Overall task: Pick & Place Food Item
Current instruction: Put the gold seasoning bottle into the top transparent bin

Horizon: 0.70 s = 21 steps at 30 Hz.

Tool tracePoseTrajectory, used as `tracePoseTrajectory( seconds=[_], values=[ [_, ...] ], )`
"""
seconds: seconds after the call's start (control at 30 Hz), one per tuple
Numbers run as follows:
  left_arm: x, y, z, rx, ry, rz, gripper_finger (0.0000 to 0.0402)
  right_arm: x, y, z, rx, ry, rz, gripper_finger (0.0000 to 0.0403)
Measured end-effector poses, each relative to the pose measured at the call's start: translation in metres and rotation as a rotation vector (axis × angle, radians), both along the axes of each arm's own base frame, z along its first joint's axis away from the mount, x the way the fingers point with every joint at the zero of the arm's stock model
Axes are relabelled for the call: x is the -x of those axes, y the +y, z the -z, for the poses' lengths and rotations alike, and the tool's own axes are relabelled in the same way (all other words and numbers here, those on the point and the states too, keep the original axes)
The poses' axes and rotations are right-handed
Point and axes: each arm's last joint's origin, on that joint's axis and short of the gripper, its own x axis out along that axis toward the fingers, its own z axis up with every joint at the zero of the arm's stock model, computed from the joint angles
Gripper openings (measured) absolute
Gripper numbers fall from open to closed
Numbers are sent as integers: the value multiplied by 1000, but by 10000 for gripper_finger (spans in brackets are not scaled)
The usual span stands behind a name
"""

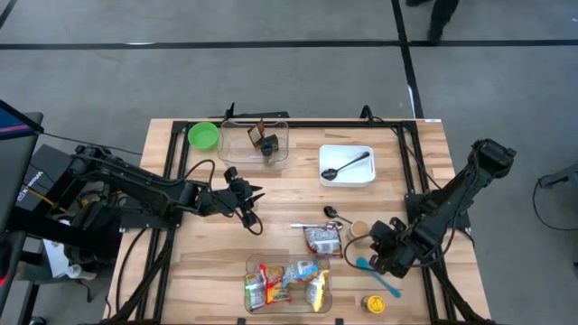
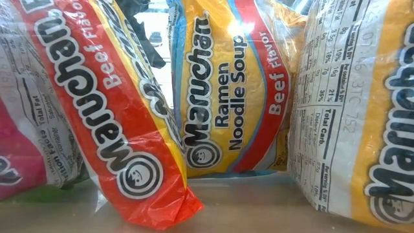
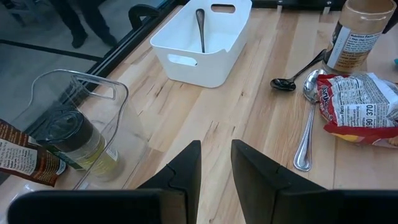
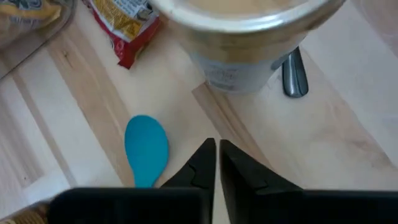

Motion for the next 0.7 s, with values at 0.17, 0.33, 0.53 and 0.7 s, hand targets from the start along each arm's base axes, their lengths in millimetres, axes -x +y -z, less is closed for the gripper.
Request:
tracePoseTrajectory(
  seconds=[0.17, 0.33, 0.53, 0.7],
  values=[
    [0, 0, 0, 0, 0, 0, 81, -1, -1, 0, 0, 0, 5, 77],
    [0, 0, 0, 0, 0, 0, 81, -1, -1, 0, 0, 0, 6, 161],
    [0, 0, 0, 0, 0, 0, 81, -5, -5, 0, 2, -1, 36, 268],
    [0, 0, 0, 0, 0, 0, 81, -9, -10, 0, 1, -1, 66, 314]
  ],
)
